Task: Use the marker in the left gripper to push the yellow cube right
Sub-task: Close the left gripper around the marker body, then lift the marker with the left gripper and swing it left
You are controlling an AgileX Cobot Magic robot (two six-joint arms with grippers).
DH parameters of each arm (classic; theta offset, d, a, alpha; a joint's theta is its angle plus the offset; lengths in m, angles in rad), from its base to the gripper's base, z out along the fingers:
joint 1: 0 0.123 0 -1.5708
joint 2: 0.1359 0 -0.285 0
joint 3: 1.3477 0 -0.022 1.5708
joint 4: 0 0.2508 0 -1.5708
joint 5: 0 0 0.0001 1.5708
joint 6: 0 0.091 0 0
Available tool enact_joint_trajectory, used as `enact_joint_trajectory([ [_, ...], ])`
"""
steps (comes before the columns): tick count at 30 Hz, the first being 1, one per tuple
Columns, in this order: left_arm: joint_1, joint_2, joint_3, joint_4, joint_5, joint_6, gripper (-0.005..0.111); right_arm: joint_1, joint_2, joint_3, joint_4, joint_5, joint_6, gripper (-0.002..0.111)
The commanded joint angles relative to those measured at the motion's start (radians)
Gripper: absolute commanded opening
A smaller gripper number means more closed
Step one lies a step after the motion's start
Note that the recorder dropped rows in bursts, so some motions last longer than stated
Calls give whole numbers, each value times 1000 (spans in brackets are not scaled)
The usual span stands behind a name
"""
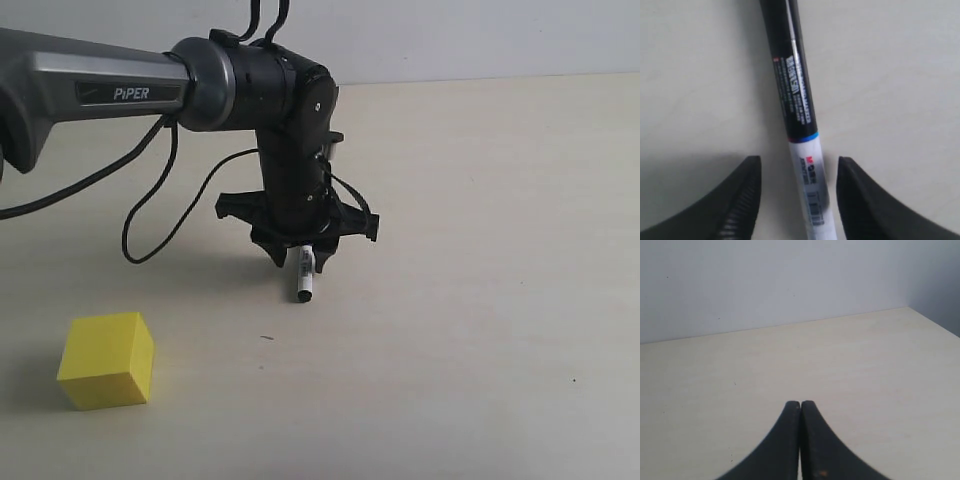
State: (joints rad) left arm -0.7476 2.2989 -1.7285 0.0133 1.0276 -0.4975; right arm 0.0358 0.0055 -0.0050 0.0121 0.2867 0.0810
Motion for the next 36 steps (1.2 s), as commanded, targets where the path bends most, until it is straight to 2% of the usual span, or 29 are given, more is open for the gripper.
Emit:
enact_joint_trajectory([
  [1, -2, -1, -4, -5, -11, -5, 47, -7, -5, 5, -2, -6, 0, 0],
  [36, -2, 16, -4, -19, -10, -5, 46, -7, -5, 5, -2, -6, 0, 0],
])
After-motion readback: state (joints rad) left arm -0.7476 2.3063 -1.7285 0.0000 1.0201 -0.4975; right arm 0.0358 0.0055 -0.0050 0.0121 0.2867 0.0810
